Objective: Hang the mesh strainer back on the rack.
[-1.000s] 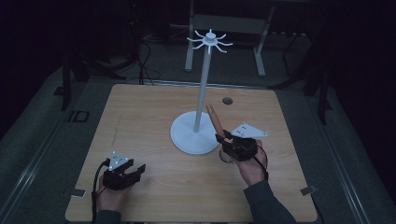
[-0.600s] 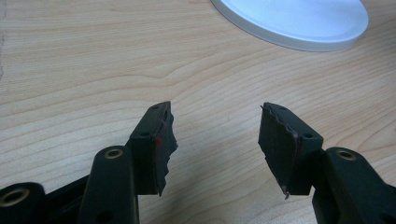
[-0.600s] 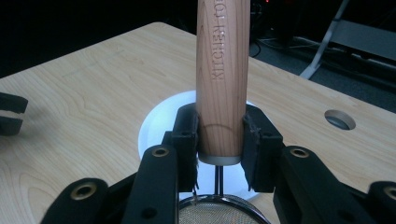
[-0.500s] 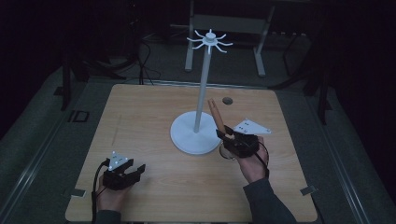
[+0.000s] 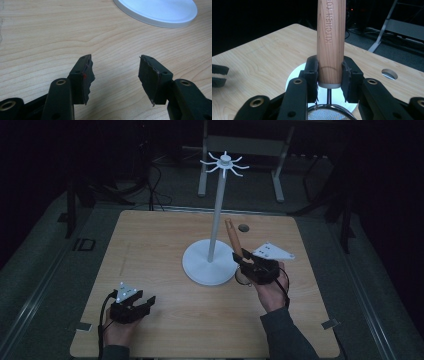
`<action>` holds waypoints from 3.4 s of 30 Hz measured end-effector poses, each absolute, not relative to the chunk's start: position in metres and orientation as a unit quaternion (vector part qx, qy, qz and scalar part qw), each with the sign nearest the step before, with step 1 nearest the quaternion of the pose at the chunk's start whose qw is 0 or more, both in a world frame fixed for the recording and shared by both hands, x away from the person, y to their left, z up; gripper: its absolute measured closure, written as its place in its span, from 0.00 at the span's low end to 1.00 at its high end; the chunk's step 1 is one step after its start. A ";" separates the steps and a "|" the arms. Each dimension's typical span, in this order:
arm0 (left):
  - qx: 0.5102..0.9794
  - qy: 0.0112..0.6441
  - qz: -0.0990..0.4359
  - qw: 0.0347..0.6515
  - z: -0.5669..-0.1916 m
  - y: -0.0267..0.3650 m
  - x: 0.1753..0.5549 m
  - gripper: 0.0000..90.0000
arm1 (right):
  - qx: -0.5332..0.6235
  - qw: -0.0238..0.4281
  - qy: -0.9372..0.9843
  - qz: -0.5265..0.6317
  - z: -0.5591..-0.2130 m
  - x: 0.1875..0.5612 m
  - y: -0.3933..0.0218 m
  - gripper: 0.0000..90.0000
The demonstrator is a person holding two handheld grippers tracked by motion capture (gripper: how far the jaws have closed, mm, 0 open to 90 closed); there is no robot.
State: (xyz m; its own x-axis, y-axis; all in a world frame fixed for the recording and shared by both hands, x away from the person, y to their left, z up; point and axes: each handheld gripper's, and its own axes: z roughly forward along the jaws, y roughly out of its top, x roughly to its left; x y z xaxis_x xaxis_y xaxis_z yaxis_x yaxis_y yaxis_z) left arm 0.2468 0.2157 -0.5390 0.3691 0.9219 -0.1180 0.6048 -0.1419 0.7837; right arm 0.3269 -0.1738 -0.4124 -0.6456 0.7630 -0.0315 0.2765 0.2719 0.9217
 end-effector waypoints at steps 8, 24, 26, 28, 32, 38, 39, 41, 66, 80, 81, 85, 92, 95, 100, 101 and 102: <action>0.728 0.524 0.201 0.393 -0.539 0.216 0.247 0.50 | 0.346 0.247 0.750 0.507 -0.407 0.328 -0.175 0.77; 0.728 0.524 0.201 0.393 -0.539 0.215 0.247 0.50 | 0.346 0.254 0.735 0.524 -0.395 0.329 -0.177 0.77; 0.729 0.524 0.201 0.393 -0.539 0.215 0.247 0.50 | 0.346 0.255 0.733 0.527 -0.393 0.329 -0.177 0.77; 0.728 0.524 0.201 0.393 -0.539 0.215 0.247 0.50 | 0.346 0.255 0.731 0.530 -0.392 0.329 -0.178 0.77; 0.728 0.524 0.201 0.393 -0.539 0.216 0.247 0.50 | 0.346 0.256 0.727 0.535 -0.389 0.329 -0.178 0.77; 0.728 0.525 0.202 0.393 -0.539 0.216 0.247 0.50 | 0.346 0.255 0.721 0.544 -0.386 0.330 -0.179 0.77; 0.727 0.525 0.202 0.394 -0.539 0.216 0.247 0.50 | 0.346 0.254 0.720 0.545 -0.385 0.330 -0.179 0.77; 0.727 0.525 0.202 0.394 -0.539 0.216 0.247 0.50 | 0.347 0.253 0.718 0.548 -0.385 0.330 -0.179 0.77; 0.726 0.526 0.202 0.394 -0.539 0.216 0.247 0.50 | 0.348 0.252 0.696 0.575 -0.367 0.331 -0.183 0.77; 0.726 0.526 0.202 0.395 -0.539 0.217 0.247 0.50 | 0.345 0.251 0.688 0.587 -0.360 0.331 -0.182 0.77; 0.726 0.526 0.202 0.395 -0.539 0.217 0.247 0.50 | 0.344 0.252 0.687 0.589 -0.359 0.331 -0.182 0.77; 0.726 0.526 0.202 0.394 -0.539 0.217 0.247 0.50 | 0.344 0.250 0.685 0.592 -0.357 0.332 -0.183 0.77; 0.726 0.526 0.202 0.394 -0.539 0.216 0.247 0.50 | 0.343 0.246 0.682 0.597 -0.352 0.335 -0.182 0.77; 0.726 0.526 0.202 0.394 -0.539 0.216 0.247 0.50 | 0.344 0.244 0.680 0.600 -0.351 0.335 -0.182 0.77; 0.726 0.526 0.201 0.395 -0.539 0.216 0.247 0.50 | 0.345 0.240 0.675 0.607 -0.349 0.337 -0.183 0.77; 0.726 0.526 0.201 0.395 -0.539 0.216 0.247 0.50 | 0.345 0.238 0.675 0.608 -0.349 0.337 -0.183 0.77; 0.726 0.526 0.202 0.394 -0.539 0.216 0.247 0.50 | 0.345 0.236 0.674 0.609 -0.349 0.338 -0.184 0.77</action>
